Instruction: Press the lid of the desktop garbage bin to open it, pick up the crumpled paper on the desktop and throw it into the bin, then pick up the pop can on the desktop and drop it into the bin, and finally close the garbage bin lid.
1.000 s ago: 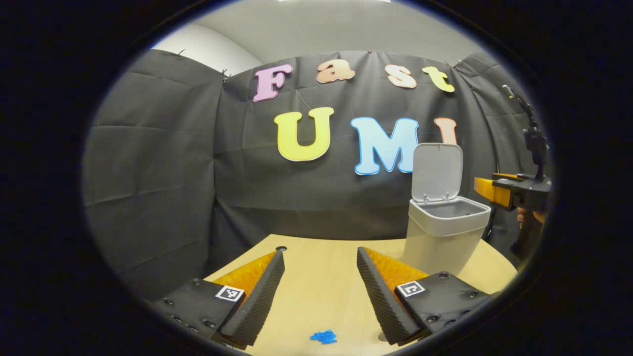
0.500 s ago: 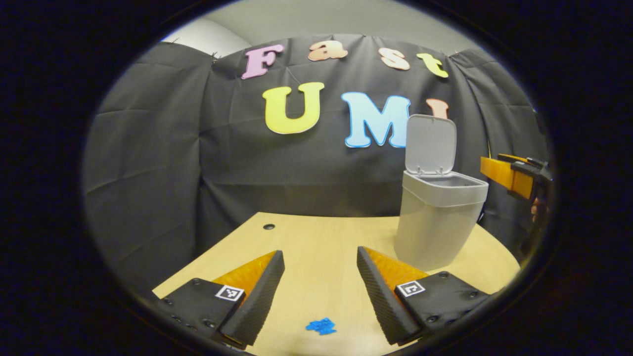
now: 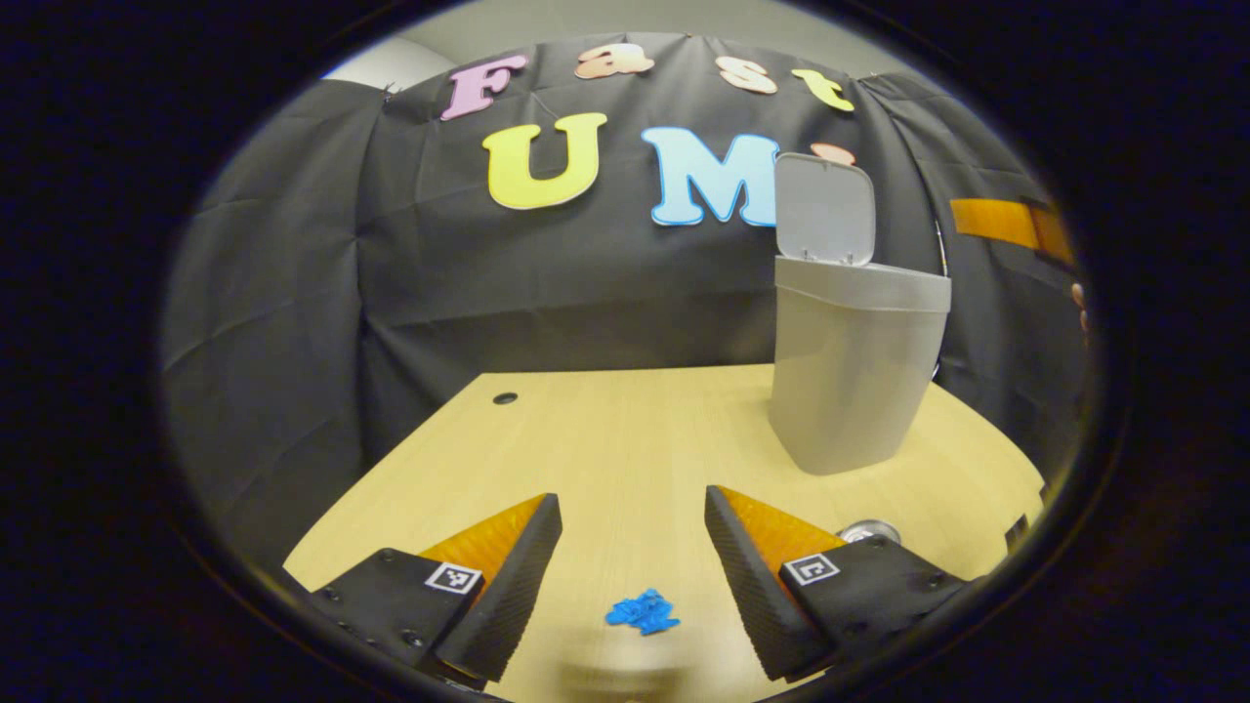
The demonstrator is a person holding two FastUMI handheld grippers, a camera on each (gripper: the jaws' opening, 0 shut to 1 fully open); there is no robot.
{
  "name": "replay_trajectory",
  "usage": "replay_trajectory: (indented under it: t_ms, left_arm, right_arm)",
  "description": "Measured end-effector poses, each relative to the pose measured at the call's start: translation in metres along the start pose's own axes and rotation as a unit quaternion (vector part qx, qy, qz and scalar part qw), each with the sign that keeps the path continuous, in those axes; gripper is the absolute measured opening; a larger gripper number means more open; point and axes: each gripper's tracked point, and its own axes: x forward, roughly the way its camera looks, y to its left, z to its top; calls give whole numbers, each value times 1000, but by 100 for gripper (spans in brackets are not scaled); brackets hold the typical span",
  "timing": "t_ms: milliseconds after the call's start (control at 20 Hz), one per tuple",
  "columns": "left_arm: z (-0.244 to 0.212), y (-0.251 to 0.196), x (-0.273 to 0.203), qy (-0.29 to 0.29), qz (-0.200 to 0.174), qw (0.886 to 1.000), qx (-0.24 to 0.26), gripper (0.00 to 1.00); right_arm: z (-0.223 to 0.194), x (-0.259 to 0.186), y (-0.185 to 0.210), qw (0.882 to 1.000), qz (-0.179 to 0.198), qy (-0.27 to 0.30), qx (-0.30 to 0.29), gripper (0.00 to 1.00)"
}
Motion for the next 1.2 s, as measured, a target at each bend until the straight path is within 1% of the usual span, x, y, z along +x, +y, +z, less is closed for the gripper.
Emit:
replay_trajectory:
  t_ms: [100, 350, 450, 500, 550, 600, 750, 900, 950, 1000, 1050, 1100, 1150, 1200]
  left_arm:
    - [-18, -4, 7, 16, -8, 1000, 5, 100]
    - [-67, -8, 28, 62, -18, 998, 11, 100]
    - [-88, -6, 37, 83, -18, 996, 11, 92]
    - [-97, -6, 42, 92, -18, 996, 12, 92]
    - [-109, -6, 45, 104, -18, 994, 14, 100]
    - [-119, -6, 48, 114, -19, 993, 14, 97]
    - [-142, -9, 50, 140, -25, 990, 8, 97]
    - [-154, -8, 52, 153, -24, 988, 11, 97]
    - [-155, -8, 52, 156, -24, 987, 11, 92]
    - [-154, -8, 53, 153, -24, 988, 9, 92]
    - [-155, -9, 51, 155, -26, 988, 9, 84]
    - [-154, -8, 52, 155, -24, 988, 10, 79]
    - [-155, -9, 52, 155, -24, 988, 11, 79]
    - [-154, -9, 53, 155, -23, 988, 11, 76]
  right_arm:
    - [-1, -5, -2, 1000, -10, 5, -4, 83]
    - [-6, -14, 0, 999, -20, 24, -23, 83]
    - [-8, -17, -1, 999, -26, 28, -28, 83]
    - [-10, -19, 0, 999, -27, 31, -28, 83]
    - [-11, -18, 1, 999, -29, 33, -28, 83]
    - [-11, -19, 1, 999, -30, 35, -28, 83]
    - [-10, -18, 3, 999, -31, 36, -27, 83]
    - [-7, -15, 4, 999, -29, 32, -28, 83]
    - [-7, -15, 5, 999, -27, 32, -27, 83]
    - [-7, -14, 5, 999, -27, 32, -26, 83]
    - [-7, -14, 5, 999, -27, 32, -24, 83]
    - [-8, -14, 5, 999, -26, 33, -23, 83]
    - [-8, -14, 6, 999, -26, 33, -21, 83]
    - [-8, -13, 6, 999, -26, 34, -20, 83]
